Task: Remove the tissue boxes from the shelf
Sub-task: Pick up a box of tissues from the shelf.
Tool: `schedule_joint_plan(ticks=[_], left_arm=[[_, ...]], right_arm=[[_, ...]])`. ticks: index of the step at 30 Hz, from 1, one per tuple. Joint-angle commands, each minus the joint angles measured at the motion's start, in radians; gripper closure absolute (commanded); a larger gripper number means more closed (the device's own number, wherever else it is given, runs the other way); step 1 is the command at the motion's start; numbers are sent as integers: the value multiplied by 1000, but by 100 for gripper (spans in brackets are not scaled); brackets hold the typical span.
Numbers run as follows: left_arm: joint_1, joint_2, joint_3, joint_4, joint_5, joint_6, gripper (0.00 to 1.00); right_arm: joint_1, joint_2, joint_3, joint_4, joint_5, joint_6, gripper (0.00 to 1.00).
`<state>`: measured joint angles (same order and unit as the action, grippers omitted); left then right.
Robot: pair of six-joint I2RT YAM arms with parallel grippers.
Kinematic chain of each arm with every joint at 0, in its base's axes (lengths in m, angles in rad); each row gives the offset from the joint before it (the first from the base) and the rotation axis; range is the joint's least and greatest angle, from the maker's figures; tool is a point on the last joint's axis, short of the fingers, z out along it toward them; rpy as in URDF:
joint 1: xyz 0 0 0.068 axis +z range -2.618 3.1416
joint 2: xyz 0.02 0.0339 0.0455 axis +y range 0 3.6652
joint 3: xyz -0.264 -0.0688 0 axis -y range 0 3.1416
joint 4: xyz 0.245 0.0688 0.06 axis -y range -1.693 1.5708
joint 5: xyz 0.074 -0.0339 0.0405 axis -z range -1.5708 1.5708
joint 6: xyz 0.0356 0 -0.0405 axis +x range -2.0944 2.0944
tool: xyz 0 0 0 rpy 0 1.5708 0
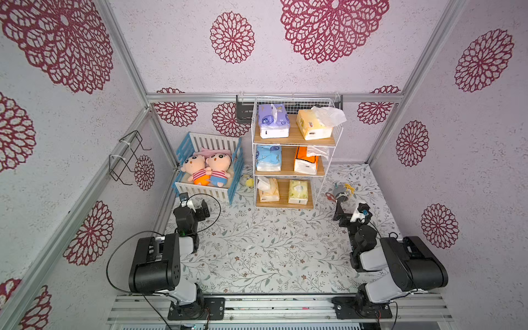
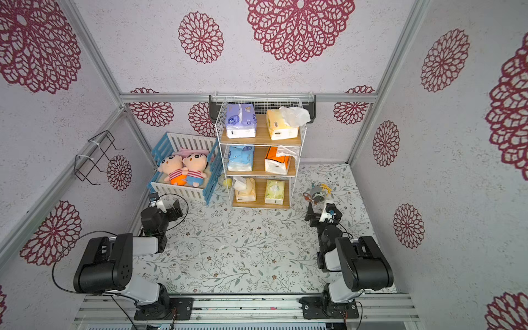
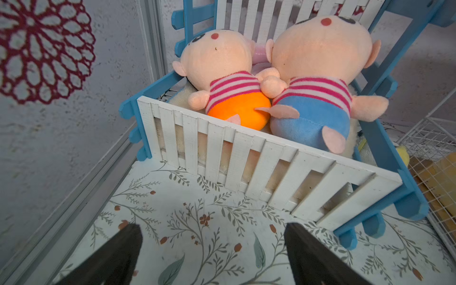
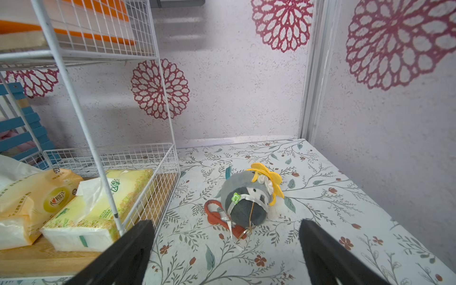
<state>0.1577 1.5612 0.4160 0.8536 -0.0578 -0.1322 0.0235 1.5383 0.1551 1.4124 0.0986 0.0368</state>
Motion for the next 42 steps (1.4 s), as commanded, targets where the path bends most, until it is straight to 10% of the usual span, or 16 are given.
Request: schedule_joint_plan(ticks=[1,28,37,42], left_arm=[[-4,-13,11,7,-1,-1,3],[-15,-64,-7,8,-66,-7,3],[-41,-519,348,-902,-369,-387,3],[-20,-632,521,-1151,-168,-507,3]], right_arm=[[-4,-4,0,34,-7,3,1],[-4,-67,22,-65,22,14,1],[-4,-441,203,-811,91,218,1],[-4,-628,324,-1134,8,308,1]])
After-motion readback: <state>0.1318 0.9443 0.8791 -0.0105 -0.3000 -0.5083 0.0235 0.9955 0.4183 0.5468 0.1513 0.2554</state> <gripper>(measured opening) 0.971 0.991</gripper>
